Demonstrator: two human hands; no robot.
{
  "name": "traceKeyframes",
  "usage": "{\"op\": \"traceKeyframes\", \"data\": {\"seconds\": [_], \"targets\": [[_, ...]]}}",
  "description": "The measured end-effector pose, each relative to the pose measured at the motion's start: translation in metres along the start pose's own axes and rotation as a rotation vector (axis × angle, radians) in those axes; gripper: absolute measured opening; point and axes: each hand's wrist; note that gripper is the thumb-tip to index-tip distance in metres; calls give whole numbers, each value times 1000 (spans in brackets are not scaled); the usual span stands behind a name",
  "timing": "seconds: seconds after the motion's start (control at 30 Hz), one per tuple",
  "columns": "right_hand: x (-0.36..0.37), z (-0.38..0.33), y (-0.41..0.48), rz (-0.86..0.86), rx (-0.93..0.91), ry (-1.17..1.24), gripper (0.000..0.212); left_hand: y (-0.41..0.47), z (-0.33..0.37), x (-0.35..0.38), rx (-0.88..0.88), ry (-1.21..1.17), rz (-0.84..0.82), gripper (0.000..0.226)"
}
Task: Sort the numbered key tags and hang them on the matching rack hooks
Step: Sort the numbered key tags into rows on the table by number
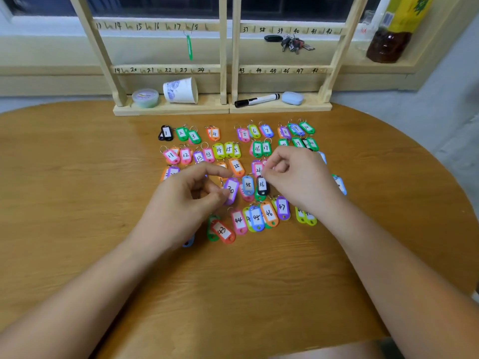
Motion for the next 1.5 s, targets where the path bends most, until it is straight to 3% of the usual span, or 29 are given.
{"op": "traceKeyframes", "data": {"seconds": [0.23,0.43,0.73,0.97,1.33,1.5], "targets": [[2,-26,-16,-234,-31,492,14,-3,3,3,-113,-142,48,21],[15,-18,-20,-205,-33,588,8,-5,5,5,-180,-220,32,21],[10,-16,-25,-224,6,635,11,-5,2,4,-137,-120,8,15],[-32,32,-15,87,147,564,9,-8,0,7,30,92,16,12],[-49,60,11,499,241,522,6,2,-2,-1,86,190,125,7],[-58,78,34,528,259,415,5,4,-2,-3,106,182,136,8]]}}
Point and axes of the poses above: each hand's wrist, its own y-axis towards the middle knuckle, its own x-axis out of the palm, z = x × y, and after that the axes turned 13 degrees about z, right-handed
